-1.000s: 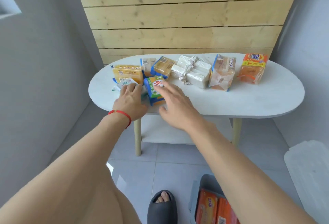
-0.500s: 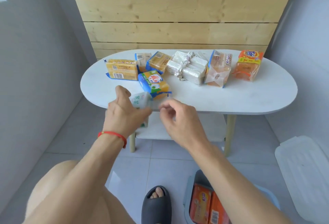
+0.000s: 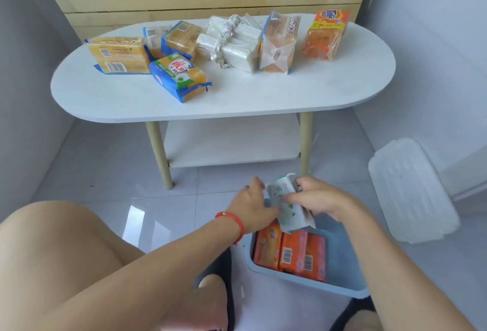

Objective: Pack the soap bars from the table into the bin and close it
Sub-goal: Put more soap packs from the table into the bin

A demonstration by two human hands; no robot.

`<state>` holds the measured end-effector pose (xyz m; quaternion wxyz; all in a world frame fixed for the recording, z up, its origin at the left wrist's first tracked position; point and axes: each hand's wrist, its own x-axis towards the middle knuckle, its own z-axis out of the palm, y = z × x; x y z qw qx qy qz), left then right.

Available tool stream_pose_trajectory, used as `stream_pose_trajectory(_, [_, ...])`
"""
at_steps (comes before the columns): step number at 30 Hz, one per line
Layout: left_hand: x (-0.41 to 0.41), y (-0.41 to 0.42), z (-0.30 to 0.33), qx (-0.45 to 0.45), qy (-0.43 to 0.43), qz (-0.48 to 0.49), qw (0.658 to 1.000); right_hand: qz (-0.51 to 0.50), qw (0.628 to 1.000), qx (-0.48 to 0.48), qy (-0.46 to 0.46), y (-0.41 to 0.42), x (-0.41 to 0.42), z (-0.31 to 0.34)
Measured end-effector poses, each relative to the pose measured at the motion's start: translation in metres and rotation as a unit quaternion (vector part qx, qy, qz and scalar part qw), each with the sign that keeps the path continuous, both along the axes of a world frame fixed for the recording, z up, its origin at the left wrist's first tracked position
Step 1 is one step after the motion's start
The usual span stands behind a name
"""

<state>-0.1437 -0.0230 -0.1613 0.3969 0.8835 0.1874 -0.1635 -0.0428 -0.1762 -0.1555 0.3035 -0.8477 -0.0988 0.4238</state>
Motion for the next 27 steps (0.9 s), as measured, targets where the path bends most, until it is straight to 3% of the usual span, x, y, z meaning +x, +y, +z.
stream_pose_trajectory(2, [0.0,-0.003,-0.026,0.08,0.068,-0.022,0.994,0.085,0.985,-0.115,-0.101,-0.013,0.001,-0.02])
stream_pose_trajectory(4, [-0.004,-0.004,-0.045,0.099,0.12,-0.03,0.987,0.14,0.954,-0.18,-0.192,-0.016,-0.009,-0.042])
stream_pose_trajectory(6, [-0.009,-0.004,-0.058,0.1,0.148,-0.054,0.982,0.176,0.922,-0.199,-0.281,-0.013,-0.024,-0.065])
stream_pose_trajectory(9, [-0.019,0.0,-0.074,0.172,0.139,-0.114,0.969,0.224,0.878,-0.209,-0.369,0.0,-0.045,-0.095])
stream_pose_trajectory(16, [-0.022,0.001,-0.087,0.176,0.119,-0.125,0.969,0.267,0.846,-0.208,-0.413,0.019,-0.062,-0.141])
stream_pose_trajectory(20, [-0.023,0.003,-0.094,0.176,0.118,-0.121,0.97,0.276,0.853,-0.183,-0.405,0.013,-0.058,-0.151])
stream_pose_trajectory(24, [-0.019,0.004,-0.1,0.167,0.12,-0.112,0.972,0.24,0.894,-0.119,-0.359,0.003,-0.05,-0.158])
stream_pose_trajectory(27, [-0.02,0.004,-0.101,0.168,0.121,-0.107,0.972,0.233,0.896,-0.104,-0.363,-0.004,-0.05,-0.155])
